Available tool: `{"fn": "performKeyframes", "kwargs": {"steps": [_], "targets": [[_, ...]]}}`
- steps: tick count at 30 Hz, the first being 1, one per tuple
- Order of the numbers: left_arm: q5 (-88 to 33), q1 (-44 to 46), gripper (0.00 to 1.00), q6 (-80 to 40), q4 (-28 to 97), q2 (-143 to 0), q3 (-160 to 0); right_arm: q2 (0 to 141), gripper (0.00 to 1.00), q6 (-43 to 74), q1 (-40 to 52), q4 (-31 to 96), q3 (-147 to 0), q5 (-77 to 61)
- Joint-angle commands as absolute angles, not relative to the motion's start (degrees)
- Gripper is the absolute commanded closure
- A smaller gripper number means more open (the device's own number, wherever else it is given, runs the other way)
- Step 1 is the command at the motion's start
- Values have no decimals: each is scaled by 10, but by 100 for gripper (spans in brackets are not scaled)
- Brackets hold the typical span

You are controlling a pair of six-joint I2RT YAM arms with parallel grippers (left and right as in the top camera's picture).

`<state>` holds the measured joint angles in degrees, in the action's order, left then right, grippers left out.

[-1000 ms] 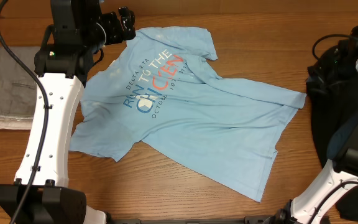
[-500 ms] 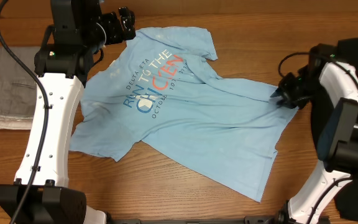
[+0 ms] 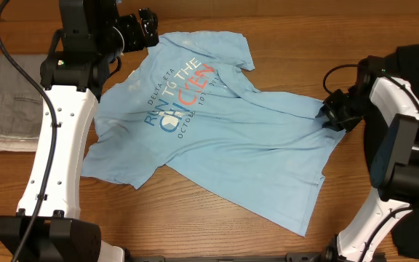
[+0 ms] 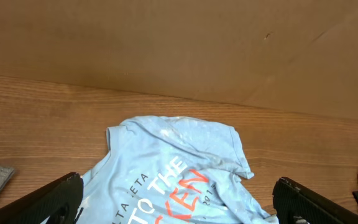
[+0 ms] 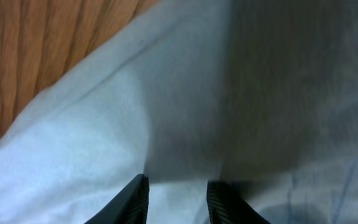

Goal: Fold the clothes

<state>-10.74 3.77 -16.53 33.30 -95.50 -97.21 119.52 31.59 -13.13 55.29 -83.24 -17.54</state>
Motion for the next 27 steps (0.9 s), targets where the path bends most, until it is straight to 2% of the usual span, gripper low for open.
{"fn": "performKeyframes", "kwargs": {"steps": [1, 6, 10, 13, 15, 27], "targets": [[-110, 41, 0, -171, 332, -958, -969, 1187, 65, 333, -131, 526, -808, -164], [-110, 41, 0, -171, 332, -958, -969, 1187, 66, 332, -131, 499, -799, -161], [-110, 41, 0, -171, 332, -958, -969, 1187, 79, 333, -131, 500, -800, -161], [-110, 41, 0, -171, 332, -958, -969, 1187, 92, 333, -131, 501, -800, -161], [-110, 41, 0, -171, 332, -958, -969, 1187, 96, 333, -131, 500, -800, -161], [-110, 41, 0, -171, 332, -958, -969, 1187, 96, 333, -132, 519, -875, -175]]}}
